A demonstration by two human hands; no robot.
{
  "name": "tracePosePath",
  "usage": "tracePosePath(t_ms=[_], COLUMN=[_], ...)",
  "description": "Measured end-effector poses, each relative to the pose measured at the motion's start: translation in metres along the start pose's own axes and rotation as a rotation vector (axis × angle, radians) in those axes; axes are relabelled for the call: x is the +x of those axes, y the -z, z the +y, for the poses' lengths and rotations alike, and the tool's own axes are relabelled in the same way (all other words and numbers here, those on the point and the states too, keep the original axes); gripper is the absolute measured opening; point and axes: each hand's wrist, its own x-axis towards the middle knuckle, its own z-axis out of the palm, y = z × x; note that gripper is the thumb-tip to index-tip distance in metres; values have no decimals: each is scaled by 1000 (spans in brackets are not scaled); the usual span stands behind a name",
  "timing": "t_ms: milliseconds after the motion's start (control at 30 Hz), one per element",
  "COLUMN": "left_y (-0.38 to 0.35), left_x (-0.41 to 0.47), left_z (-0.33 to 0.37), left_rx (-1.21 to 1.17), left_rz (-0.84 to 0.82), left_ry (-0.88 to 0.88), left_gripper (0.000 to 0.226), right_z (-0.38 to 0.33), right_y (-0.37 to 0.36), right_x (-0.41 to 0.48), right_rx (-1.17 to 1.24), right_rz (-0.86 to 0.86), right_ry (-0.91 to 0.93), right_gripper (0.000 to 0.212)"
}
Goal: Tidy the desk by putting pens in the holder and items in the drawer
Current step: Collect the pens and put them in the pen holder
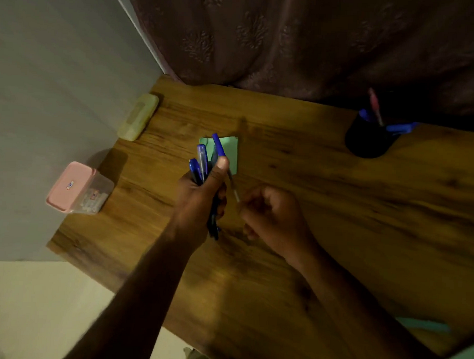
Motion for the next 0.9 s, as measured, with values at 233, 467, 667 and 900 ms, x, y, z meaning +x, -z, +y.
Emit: tracePosePath(t_ms=[233, 467, 667, 900], left_y=[-39, -92, -143, -213], left_x=[6, -1, 17, 69], left_z=[-11, 9, 53, 102], left_rx=[133, 85, 26, -17], left_rz=[48, -246, -509, -650], left_ry=[-9, 8, -126, -361], left_gripper=[27, 23, 26, 29], right_z=[1, -26, -66, -115], right_y=[22, 76, 137, 195], right_x=[-24, -20, -14, 0], right_rx=[-64, -159, -315, -369], right_rz=[-9, 109, 304, 605], right_ry=[-19, 46, 212, 448], right_gripper=[10, 27, 31, 24])
